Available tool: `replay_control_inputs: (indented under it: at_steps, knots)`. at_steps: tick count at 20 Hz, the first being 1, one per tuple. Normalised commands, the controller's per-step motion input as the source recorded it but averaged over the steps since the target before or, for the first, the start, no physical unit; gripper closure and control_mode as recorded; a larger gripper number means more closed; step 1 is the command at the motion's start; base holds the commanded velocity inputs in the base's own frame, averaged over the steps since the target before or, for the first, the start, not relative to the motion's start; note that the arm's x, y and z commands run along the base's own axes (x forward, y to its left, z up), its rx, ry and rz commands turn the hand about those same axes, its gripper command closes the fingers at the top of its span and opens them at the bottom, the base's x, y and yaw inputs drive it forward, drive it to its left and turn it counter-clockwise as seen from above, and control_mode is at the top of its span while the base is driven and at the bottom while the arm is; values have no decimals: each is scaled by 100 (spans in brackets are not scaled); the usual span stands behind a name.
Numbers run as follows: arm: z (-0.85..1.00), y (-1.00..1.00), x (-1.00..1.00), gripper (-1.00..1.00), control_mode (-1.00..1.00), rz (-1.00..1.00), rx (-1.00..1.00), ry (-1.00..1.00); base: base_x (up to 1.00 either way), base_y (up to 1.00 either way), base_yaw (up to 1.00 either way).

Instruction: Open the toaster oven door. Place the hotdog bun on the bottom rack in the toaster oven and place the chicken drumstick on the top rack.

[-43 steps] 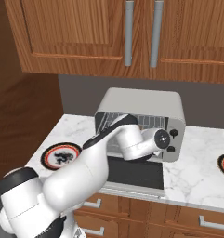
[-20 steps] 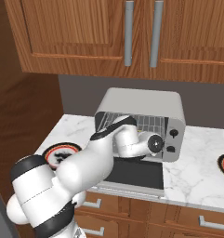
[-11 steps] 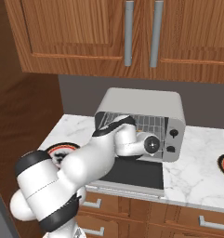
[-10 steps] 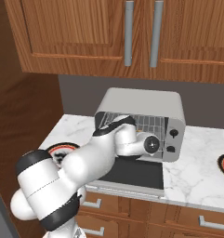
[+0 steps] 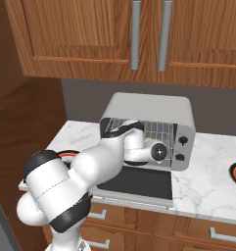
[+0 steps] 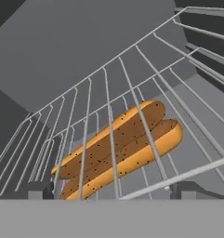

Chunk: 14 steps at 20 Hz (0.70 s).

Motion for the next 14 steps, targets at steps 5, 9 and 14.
replay_control_inputs:
  at_steps: [5,9,14]
  knots:
    - [-4,-3,20,-100,-100,0,0,0,0,0,0]
    - [-13,-1,17,-100,-100,0,0,0,0,0,0]
    - [-12,-5,13,-100,-100,0,0,0,0,0,0]
